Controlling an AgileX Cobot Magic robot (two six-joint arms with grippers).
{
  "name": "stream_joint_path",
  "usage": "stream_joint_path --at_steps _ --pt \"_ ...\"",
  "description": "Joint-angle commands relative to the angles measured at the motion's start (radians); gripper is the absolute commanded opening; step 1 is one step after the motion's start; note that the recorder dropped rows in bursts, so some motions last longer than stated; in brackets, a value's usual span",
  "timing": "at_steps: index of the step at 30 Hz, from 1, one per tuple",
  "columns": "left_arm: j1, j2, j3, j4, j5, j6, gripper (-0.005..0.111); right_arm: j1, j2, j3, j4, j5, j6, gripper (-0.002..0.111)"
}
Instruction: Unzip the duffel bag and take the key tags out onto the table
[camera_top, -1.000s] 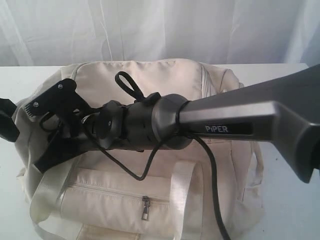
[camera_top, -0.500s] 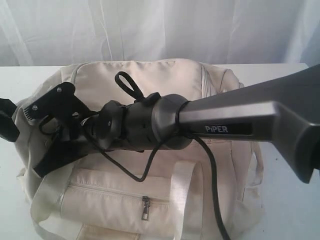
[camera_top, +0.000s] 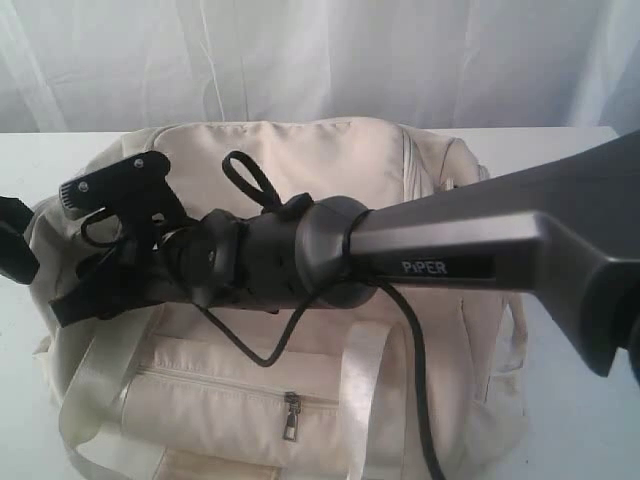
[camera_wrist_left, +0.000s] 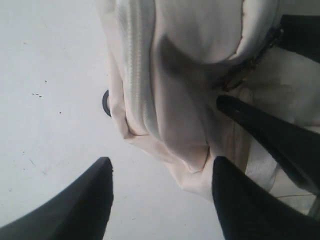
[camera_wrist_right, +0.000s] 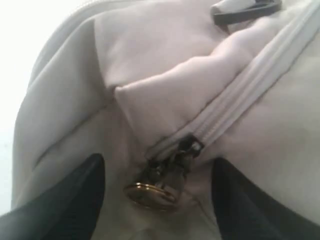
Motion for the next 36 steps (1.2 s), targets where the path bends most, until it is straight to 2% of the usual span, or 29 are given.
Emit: stream_joint_path --at_steps 1,21,36 --pt "0.001 -0.009 0.007 -0.013 0.011 0.001 0.062 0.010 0.017 0.000 0.001 -0.016 0.006 0.055" --pt "0.001 -0.009 0.007 -0.014 0.013 0.001 0.062 0.008 -0.021 0.000 -0.001 0.030 -0.036 0.000" --pt "0.001 -0.009 0.007 -0.016 0.013 0.001 0.062 -0.045 -0.090 0.000 -0.001 0.108 -0.073 0.000"
